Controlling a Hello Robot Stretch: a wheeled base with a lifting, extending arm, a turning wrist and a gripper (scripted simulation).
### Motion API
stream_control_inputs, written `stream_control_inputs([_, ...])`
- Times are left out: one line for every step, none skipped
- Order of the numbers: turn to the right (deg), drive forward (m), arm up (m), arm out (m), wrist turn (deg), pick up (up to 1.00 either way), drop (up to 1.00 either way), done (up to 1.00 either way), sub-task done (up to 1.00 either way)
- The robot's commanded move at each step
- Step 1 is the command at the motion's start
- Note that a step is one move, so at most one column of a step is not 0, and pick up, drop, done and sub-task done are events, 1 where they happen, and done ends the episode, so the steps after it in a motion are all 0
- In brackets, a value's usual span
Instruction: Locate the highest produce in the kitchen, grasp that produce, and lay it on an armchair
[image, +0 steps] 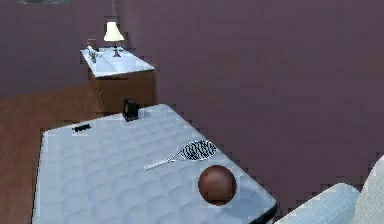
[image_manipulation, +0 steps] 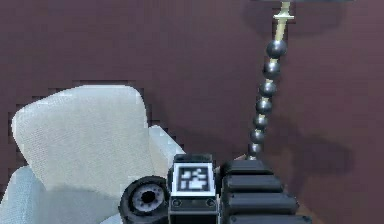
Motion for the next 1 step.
stream_control_inputs([0.0, 0.0, 0.0, 0.34, 0.0, 0.0, 0.0, 0.0, 0.0])
